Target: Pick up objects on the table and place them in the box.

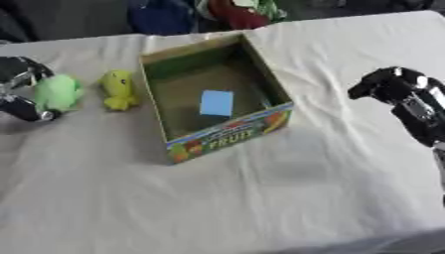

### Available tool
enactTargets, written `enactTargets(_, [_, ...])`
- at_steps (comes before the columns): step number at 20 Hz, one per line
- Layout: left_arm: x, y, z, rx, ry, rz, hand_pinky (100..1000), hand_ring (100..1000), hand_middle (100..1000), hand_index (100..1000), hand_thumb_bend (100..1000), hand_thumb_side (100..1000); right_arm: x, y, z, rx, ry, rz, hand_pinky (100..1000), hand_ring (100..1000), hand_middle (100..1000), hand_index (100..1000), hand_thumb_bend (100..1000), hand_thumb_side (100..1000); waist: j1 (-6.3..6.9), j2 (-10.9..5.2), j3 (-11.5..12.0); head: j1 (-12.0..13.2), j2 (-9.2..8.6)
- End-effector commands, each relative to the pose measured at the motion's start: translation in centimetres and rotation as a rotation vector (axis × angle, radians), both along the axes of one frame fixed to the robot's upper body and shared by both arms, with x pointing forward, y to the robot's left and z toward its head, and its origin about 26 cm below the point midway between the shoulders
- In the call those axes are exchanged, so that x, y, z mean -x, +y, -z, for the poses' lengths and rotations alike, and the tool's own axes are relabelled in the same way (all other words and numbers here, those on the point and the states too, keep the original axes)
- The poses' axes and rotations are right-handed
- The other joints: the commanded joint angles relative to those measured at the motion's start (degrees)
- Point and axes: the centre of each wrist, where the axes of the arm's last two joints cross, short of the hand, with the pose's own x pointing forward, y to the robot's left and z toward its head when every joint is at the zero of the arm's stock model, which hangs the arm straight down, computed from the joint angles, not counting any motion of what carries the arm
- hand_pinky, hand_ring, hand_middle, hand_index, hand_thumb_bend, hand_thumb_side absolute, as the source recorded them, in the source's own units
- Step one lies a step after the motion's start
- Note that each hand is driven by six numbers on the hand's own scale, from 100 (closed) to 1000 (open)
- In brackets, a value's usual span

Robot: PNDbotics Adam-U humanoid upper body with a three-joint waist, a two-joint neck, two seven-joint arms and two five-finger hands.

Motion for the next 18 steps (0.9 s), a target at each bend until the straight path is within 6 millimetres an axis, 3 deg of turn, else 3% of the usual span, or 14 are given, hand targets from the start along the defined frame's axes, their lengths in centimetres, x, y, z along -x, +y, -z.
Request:
enactTargets(1, [0.1,0.5,-1.5,-0.014,-0.057,-0.001,618,544,519,749,326,127,-0.1,-0.6,-0.9,0.022,-0.023,0.014,734,715,618,744,100,658,-0.23,-0.79,0.0,-0.2,-0.06])
enactTargets(5, [0.2,-0.1,-3.0,0.0,-0.122,0.045,607,534,505,736,287,106,-0.1,-0.6,-0.9,0.022,-0.024,0.014,734,715,618,744,100,655,-0.29,-0.9,0.3,-0.4,-0.13])
enactTargets(9, [0.5,-1.5,-5.9,0.015,-0.204,0.12,604,529,501,737,272,106,-0.1,-0.7,-1.0,0.022,-0.025,0.015,735,716,618,744,100,653,-0.29,-1.08,0.6,-0.5,-0.16])
enactTargets(14, [0.8,-5.3,-9.3,0.044,-0.304,0.269,607,529,502,740,263,105,-0.1,-0.6,-0.9,0.024,-0.022,0.01,735,716,619,744,100,652,-0.29,-1.33,0.7,-0.5,-0.11])
enactTargets(18, [0.4,-9.3,-10.6,0.054,-0.325,0.392,609,532,505,742,264,112,-0.1,-0.5,-0.8,0.025,-0.018,0.0,735,716,619,744,100,652,-0.46,-1.52,0.4,-0.2,-0.01])
